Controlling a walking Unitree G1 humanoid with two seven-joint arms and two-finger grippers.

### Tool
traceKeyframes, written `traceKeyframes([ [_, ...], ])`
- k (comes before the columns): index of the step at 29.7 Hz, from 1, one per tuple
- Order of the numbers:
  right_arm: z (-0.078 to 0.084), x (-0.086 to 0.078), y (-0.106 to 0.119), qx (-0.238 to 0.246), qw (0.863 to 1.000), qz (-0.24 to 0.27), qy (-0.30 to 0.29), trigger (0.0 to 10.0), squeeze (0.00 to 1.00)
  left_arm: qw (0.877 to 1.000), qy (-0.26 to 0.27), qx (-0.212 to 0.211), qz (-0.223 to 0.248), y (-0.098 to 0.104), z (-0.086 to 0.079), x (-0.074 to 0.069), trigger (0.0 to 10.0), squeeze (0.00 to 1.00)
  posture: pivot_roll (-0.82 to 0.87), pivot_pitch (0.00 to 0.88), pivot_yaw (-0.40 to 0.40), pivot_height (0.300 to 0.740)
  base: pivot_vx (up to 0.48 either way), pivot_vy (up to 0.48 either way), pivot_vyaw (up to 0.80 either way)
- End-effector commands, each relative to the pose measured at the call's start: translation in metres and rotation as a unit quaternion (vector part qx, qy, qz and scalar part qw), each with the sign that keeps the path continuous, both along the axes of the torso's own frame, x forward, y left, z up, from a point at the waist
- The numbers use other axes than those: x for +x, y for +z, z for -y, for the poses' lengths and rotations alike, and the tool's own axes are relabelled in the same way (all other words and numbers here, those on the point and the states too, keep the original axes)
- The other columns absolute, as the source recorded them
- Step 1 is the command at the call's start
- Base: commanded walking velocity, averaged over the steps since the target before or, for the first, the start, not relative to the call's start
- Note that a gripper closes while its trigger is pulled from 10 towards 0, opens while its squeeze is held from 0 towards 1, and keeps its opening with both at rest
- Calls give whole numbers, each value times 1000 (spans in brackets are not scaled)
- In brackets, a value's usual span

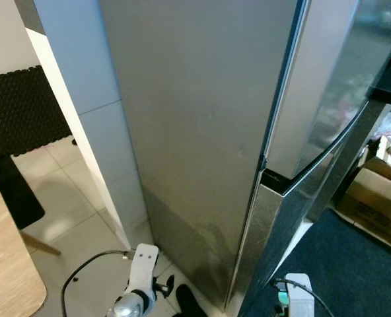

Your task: Restocking fridge

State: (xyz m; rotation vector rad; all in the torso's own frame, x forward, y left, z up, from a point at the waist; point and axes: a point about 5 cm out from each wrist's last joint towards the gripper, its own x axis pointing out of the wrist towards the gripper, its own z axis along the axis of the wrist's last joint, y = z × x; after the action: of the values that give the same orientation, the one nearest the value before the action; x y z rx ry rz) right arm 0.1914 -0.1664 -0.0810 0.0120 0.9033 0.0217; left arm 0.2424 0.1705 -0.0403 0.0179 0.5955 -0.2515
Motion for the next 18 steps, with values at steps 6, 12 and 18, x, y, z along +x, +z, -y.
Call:
traceKeyframes([
  [6,-3,-6,-4,14,1000,-13,-7,10000,0,1000,-5,-1,-9,-4,1,-6,10000,0,-14,0,13,734,0,0,0],
  [12,-4,-7,-4,17,1000,-14,-9,10000,0,1000,-6,-1,-8,-4,1,-6,10000,0,-15,0,14,734,0,0,-130],
  [18,-4,-6,-4,18,1000,-14,-8,10000,0,1000,-6,-2,-7,-4,2,-6,10000,0,-16,0,14,734,0,0,-786],
])
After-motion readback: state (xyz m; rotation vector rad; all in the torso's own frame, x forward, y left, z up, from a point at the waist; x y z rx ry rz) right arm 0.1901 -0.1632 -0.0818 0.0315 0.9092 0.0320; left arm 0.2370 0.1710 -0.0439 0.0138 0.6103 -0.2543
